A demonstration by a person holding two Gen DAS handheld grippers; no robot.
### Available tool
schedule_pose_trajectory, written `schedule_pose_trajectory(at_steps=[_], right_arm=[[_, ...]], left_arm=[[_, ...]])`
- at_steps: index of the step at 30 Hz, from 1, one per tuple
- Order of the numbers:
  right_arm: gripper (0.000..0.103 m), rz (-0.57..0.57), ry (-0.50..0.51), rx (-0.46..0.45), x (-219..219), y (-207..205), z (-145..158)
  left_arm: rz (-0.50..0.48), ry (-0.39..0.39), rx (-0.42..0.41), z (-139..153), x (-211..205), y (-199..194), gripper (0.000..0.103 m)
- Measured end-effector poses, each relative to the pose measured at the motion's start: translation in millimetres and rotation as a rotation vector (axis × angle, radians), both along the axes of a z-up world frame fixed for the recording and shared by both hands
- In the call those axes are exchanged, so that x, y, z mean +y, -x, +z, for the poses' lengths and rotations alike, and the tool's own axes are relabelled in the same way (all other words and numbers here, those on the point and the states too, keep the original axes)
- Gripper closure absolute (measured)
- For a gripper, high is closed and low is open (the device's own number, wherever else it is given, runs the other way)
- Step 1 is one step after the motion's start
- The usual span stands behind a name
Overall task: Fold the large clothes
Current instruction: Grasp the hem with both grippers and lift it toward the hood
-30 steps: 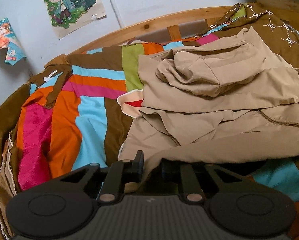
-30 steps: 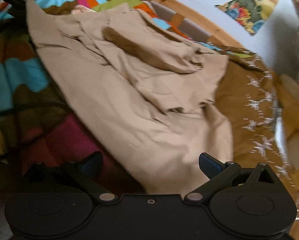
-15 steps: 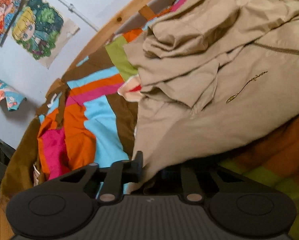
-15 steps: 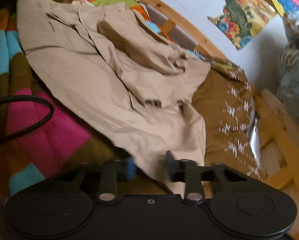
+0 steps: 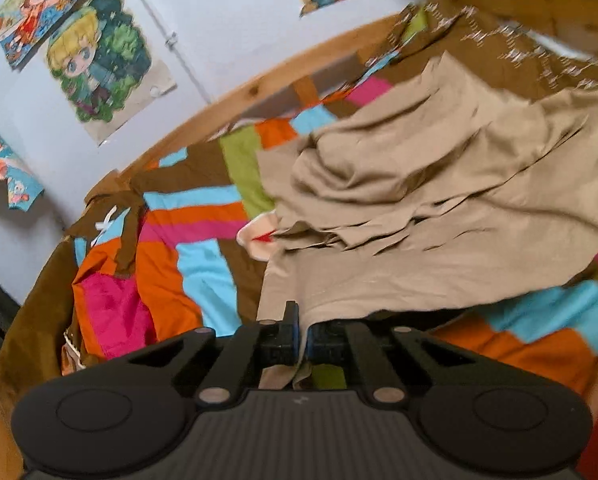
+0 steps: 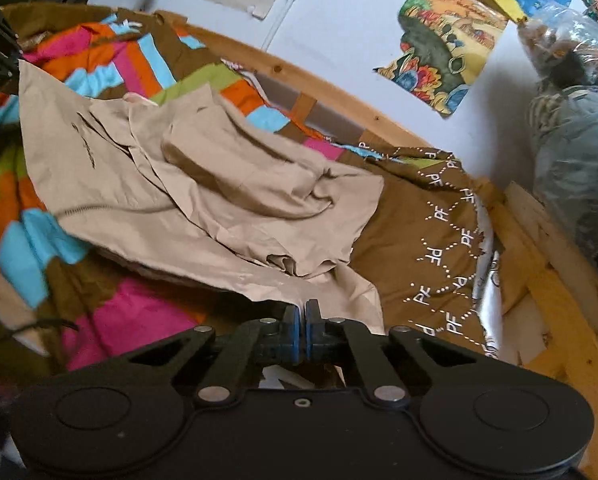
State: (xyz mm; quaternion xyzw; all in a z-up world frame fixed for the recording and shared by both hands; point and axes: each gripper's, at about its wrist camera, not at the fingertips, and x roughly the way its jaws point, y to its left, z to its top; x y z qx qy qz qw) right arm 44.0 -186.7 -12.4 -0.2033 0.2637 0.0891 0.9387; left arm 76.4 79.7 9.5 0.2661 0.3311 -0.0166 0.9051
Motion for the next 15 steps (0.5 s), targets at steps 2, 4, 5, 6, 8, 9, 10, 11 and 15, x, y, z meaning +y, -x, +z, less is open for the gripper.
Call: schedule_pose_trajectory(at_steps=[2,4,5,6,8,9,10,11,15], right_arm=[[0.103,0.0,0.004,-0.002,-4.6,17.7,12.8],[0.103,-0.018,-0.003,-0.015,-13.5,38.5,27.0],[0.103,-0.037,-0.018,-0.015,-19.4,47.4,33.4],[0.103,-0.049,-0.041,-0.011,-24.6,53.1,36.5],[0.103,-0.035,-0.071,0.038,-31.1,58.2,32.2],[0.103,-0.039,-0.051,0.055,-30.6,58.6,25.3],[0.101,-0.042,-0.032,0.065,-29.7,58.3,17.0],[0.091,-0.032,-0.039,0.079,-29.6,57.2,8.3],[0.072,0.002,-0.032,0.153,-22.4,44.8,-26.5]], left_arm=[[-0.052,-0.018,0.002,12.7,-1.1,19.7,0.1],[-0.11,-0.037,0.015,19.0,-2.4,38.6,0.1],[-0.13,-0.027,0.035,19.1,-2.8,44.9,0.1],[-0.135,-0.016,0.052,16.3,-3.6,48.3,0.101],[-0.123,-0.019,0.062,4.1,-6.1,49.9,0.101],[-0.115,-0.017,0.066,-1.5,-5.3,47.9,0.101],[-0.094,0.002,0.069,-4.6,-3.1,45.5,0.101],[-0.072,0.025,0.068,-5.4,-1.1,44.5,0.101],[-0.015,0.111,0.059,3.1,11.2,39.0,0.101]])
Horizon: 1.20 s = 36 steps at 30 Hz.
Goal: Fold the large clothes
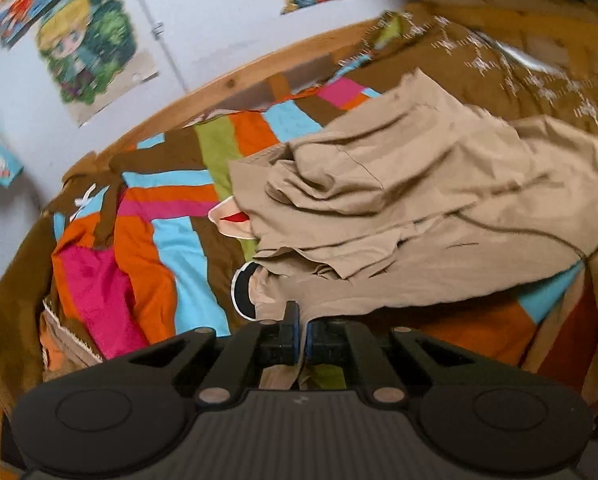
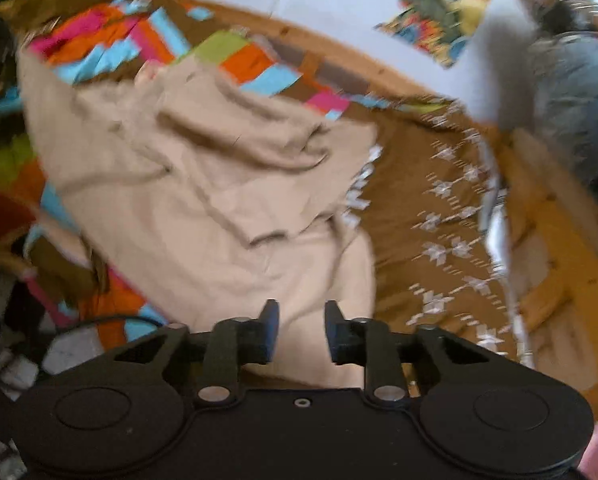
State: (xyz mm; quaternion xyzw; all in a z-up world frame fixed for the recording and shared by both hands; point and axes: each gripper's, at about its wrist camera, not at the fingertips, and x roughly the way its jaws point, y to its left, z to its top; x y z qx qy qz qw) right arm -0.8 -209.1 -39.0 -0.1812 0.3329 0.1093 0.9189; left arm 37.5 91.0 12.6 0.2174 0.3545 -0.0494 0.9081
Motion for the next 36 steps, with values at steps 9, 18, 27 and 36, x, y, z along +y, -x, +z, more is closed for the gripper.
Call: schedule_pose_trajectory(at_steps=[9,18,27,36], right_arm=[[0.026,0.218,0.13,0.069,24.1,2.7,-48.1],[0.091,0.063,0.069,-0.05,18.5,-23.9,-49.2],[0.102,0.018,-0.024,-0.208,2.6,8.7,30.8],[0.1,0.012,0.007,-0.198,4.4,-28.5,65.8]], left_arm=[[0.062,0.109,0.043,17.7,13.8,-30.2,0.1],[0.069,0.109,0.013,36.6,9.6,-35.5,0.1],[0.05,0.101,-0.033,46.6,19.2,32.2,0.101],[0.078,0.125,0.0,49.5,30.3,10.9,0.1]])
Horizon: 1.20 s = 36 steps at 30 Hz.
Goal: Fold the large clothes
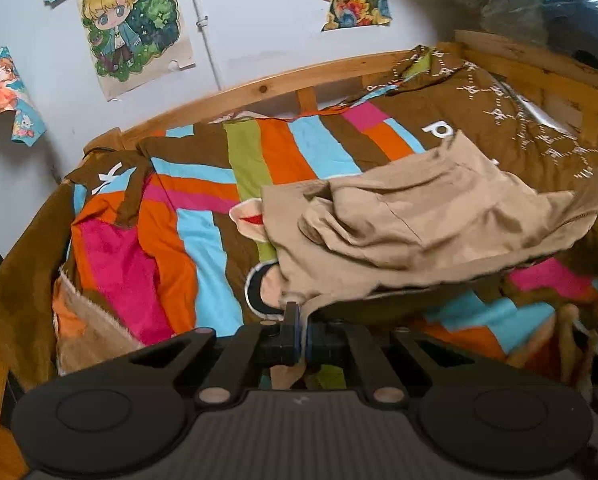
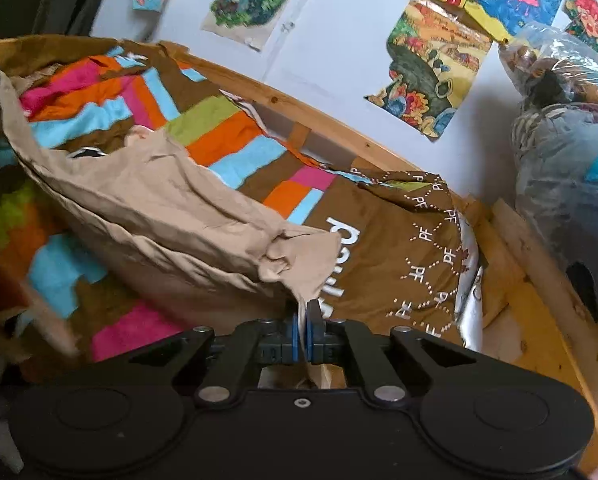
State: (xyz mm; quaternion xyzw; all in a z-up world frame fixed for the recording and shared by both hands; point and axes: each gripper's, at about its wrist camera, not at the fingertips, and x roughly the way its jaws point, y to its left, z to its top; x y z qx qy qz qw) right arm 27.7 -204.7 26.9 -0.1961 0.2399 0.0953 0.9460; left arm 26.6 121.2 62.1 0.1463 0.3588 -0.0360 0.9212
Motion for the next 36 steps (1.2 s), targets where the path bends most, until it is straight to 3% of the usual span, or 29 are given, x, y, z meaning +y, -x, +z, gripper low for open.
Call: schedule_pose_trajectory(at_steps=[3,7,13,18,21,22,23,24,26,29,32,34,36], right_arm=[[0.099,-0.016,0.054,0.032,3.9,-49.9,-0.8],[0.096,-0.043,0.072,0.076,0.8,-120.9,-9.4],[0.092,-0.061,0.065,0.159,2.9,-218.2,-62.1],[0.09,-0.072,0.044,0.246,9.1,-252.9,-117.8],[0.087,-0.079,-0.041,0.242,2.0,-252.5,-128.9],[0.081,-0.08,-0.082,0.227,-4.0,-250.4,-127.2],[0.067,-0.083,-0.136,0.214,-12.4,-246.8,-124.0],[0.061,-0.091,-0.178,0.205,-20.1,-243.7,-120.2],[0.047,-0.112,-0.285,0.177,-39.2,-235.1,-110.6],[0.028,-0.158,-0.429,0.152,-67.5,-220.4,-96.8],[0.023,-0.221,-0.533,0.112,-91.0,-199.7,-84.8],[0.018,-0.24,-0.567,0.102,-97.9,-182.5,-82.5],[0.018,-0.261,-0.58,0.101,-100.8,-165.6,-86.2]], left_arm=[[0.009,-0.012,0.002,4.2,5.5,-42.7,0.099],[0.016,-0.084,0.008,-1.9,3.8,-106.2,0.099],[0.028,-0.205,0.082,-51.4,-7.4,-192.2,0.099],[0.066,-0.128,0.18,-103.0,-0.8,-239.3,0.098],[0.096,-0.051,0.206,-117.5,14.9,-247.5,0.089],[0.103,-0.019,0.209,-118.3,20.5,-246.2,0.086],[0.107,-0.002,0.202,-115.8,25.6,-243.7,0.069],[0.113,0.009,0.182,-112.5,30.7,-238.5,0.041],[0.118,0.031,0.137,-102.3,40.2,-230.6,0.018],[0.114,0.083,0.084,-81.7,53.8,-210.8,0.015],[0.162,0.144,0.02,-62.6,69.8,-183.3,0.007],[0.19,0.202,0.007,-58.3,81.2,-161.7,0.007],[0.211,0.256,0.023,-62.7,88.6,-141.9,0.016]])
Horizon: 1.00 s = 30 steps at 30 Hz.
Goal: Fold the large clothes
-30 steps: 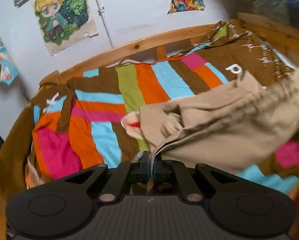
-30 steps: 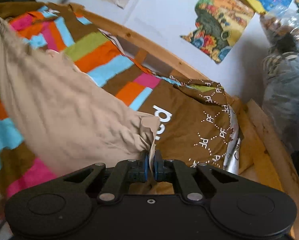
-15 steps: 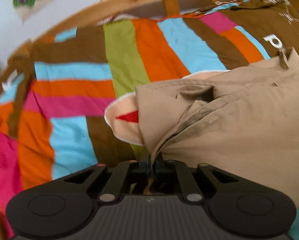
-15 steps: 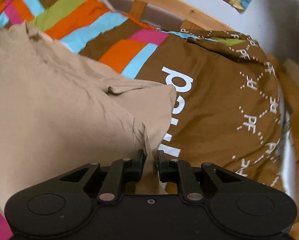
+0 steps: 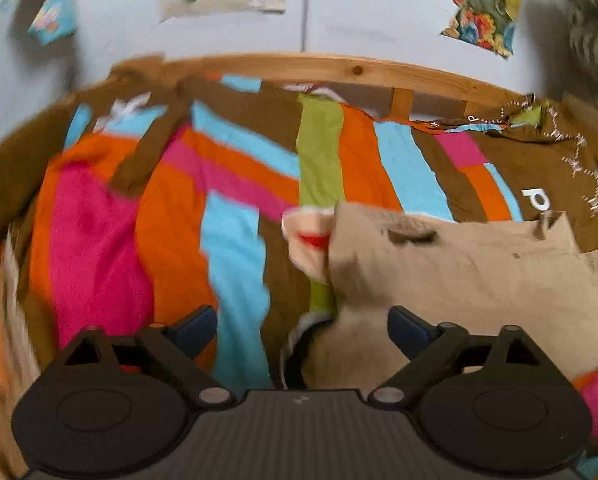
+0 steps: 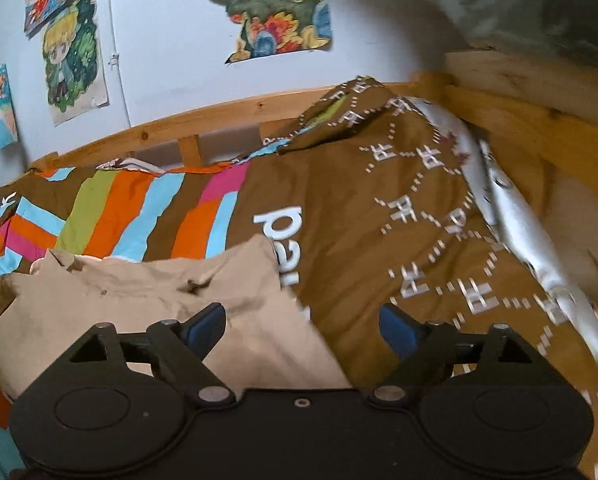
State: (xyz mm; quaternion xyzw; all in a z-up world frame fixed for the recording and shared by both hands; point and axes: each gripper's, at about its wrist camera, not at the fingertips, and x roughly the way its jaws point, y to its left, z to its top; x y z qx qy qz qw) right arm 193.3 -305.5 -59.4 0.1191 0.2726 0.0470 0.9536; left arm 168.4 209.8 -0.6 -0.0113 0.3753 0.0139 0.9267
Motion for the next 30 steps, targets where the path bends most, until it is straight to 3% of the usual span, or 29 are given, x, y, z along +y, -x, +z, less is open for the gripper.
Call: schedule_pose_trajectory(at_steps=[4,9,10,12,15,17,19,21,25,30], right_arm=[[0.018,-0.075,-0.06,0.043,1.5,26.1,-21.4],[0.023,-0.146,-0.167,0.092,11.5,52.5,-55.2],[0.027,-0.16,-0.181,0.093,13.4,55.6,-59.9],[0.034,-0.224,-0.189,0.093,16.9,60.0,-66.3],[0.051,-0.302,-0.231,0.091,18.7,57.7,-69.6],[0.094,-0.33,-0.261,0.103,17.3,51.6,-69.8],[0.101,-0.358,-0.275,0.087,16.2,52.0,-62.6],[0.101,-0.364,-0.247,0.057,18.0,55.1,-44.8],[0.101,-0.307,-0.16,0.048,24.0,46.3,-24.1],[0.101,-0.299,-0.104,0.162,30.5,18.5,-60.8]], left_arm=[[0.022,0.128,0.08,-29.1,7.1,24.4,0.033],[0.0,0.161,0.166,-52.5,8.8,10.0,0.069],[0.001,0.175,0.17,-55.9,10.2,7.5,0.082],[0.021,0.198,0.168,-61.4,13.8,7.7,0.091],[0.037,0.221,0.151,-61.2,18.3,11.0,0.093],[0.046,0.221,0.099,-52.2,18.1,17.1,0.094],[0.061,0.233,0.051,-39.7,18.7,24.6,0.094],[0.077,0.238,0.055,-32.0,17.3,31.6,0.095],[0.104,0.182,0.178,-50.0,14.6,31.9,0.094],[0.087,0.111,0.249,-61.4,6.2,24.0,0.094]])
